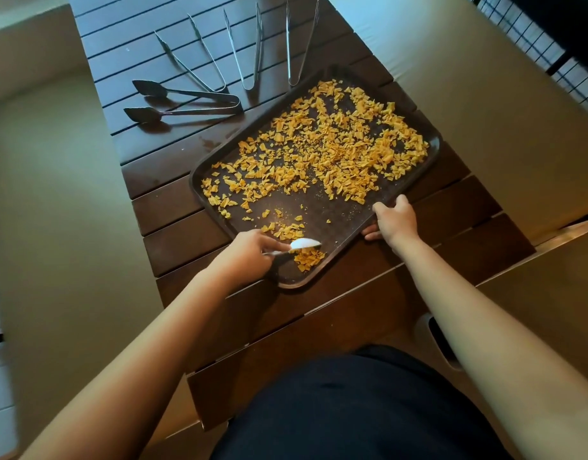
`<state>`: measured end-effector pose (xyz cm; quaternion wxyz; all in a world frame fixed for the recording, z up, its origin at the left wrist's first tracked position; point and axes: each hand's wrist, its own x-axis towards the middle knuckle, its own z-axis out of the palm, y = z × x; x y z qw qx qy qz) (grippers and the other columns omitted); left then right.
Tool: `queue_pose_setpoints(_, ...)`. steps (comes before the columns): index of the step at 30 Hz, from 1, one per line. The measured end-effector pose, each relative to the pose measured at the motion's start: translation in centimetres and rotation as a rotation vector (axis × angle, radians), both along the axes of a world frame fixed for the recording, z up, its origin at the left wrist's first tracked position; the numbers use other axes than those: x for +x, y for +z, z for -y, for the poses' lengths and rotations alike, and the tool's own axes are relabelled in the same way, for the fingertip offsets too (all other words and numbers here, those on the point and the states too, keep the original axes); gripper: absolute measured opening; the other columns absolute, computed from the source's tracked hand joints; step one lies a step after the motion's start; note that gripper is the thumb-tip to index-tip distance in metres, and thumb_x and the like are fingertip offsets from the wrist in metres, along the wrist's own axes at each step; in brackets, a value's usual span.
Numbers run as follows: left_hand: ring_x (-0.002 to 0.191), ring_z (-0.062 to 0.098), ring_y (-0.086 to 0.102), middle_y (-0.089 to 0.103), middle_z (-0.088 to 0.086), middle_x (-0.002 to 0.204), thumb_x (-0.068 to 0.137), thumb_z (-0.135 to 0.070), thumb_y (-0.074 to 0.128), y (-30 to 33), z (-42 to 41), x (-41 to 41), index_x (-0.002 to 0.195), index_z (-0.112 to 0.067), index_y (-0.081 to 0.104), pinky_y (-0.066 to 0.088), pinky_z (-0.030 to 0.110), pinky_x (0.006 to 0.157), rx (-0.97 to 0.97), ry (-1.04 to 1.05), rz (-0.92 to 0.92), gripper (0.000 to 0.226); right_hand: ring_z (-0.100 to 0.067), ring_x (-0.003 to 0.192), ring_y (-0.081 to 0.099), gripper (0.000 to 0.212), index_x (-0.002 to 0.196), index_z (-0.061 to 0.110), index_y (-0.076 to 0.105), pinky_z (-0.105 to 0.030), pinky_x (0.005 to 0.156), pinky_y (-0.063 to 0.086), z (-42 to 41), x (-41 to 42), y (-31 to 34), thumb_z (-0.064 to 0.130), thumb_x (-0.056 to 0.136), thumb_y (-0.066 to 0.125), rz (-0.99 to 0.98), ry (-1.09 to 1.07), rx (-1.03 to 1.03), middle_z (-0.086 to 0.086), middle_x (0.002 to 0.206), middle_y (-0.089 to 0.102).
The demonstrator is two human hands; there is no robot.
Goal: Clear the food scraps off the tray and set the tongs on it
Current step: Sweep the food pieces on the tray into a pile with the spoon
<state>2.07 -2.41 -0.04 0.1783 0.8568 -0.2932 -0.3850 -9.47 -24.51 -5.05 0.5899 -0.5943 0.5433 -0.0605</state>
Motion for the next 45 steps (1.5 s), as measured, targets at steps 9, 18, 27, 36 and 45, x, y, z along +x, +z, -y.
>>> queue_pose_setpoints(9,0.096,0.018,0.051,0.048,0.003,0.112,0.094,-0.007,0.045,-0.5,4.9,-0.3,0.124,-0.029,0.059,0.042,0.023,0.079,-0.074,-0.034,0.146,0.04,-0.014,0.041,0.059,0.043,0.133,0.003,0.033,-0.021,0.035,0.046,-0.6,0.0,0.0,0.013,0.092,0.045,-0.03,-0.016,-0.09,-0.017,0.093,0.056)
queue_pose_setpoints(18,0.104,0.015,0.051,0.05,-0.001,0.113,0.089,-0.005,0.048,0.7,0.2,0.1,0.114,-0.029,0.066,0.046,0.024,0.084,0.016,-0.17,0.077,0.039,-0.014,0.038,0.057,0.038,0.126,0.0,0.036,-0.024,0.035,0.047,-0.7,0.1,-0.4,0.014,0.091,0.046,-0.039,-0.024,-0.141,-0.019,0.091,0.057)
queue_pose_setpoints(27,0.072,0.006,0.048,0.047,0.008,0.125,0.095,-0.008,0.046,-0.8,1.6,1.7,0.127,-0.028,0.056,0.038,0.011,0.054,-0.082,0.163,0.136,0.039,-0.008,0.033,0.055,0.028,0.117,0.006,0.038,-0.019,0.033,0.044,-0.7,0.1,-0.5,0.015,0.092,0.045,-0.031,-0.039,-0.167,-0.02,0.092,0.058)
queue_pose_setpoints(36,0.077,0.011,0.053,0.051,0.0,0.105,0.094,-0.01,0.048,0.4,0.9,0.7,0.119,-0.026,0.063,0.045,0.018,0.06,-0.076,0.039,0.079,0.033,-0.007,0.032,0.054,0.018,0.105,0.006,0.038,-0.017,0.031,0.04,-1.0,0.1,-0.4,0.016,0.092,0.045,-0.031,-0.044,-0.199,-0.019,0.087,0.058)
queue_pose_setpoints(45,0.076,0.005,0.051,0.048,0.008,0.134,0.094,-0.007,0.047,-0.3,2.7,-0.4,0.122,-0.028,0.061,0.046,0.011,0.061,-0.059,-0.049,0.058,0.037,-0.005,0.032,0.054,0.015,0.102,0.011,0.035,-0.016,0.031,0.04,-1.0,0.0,-0.5,0.016,0.092,0.045,-0.018,-0.047,-0.205,-0.018,0.09,0.057)
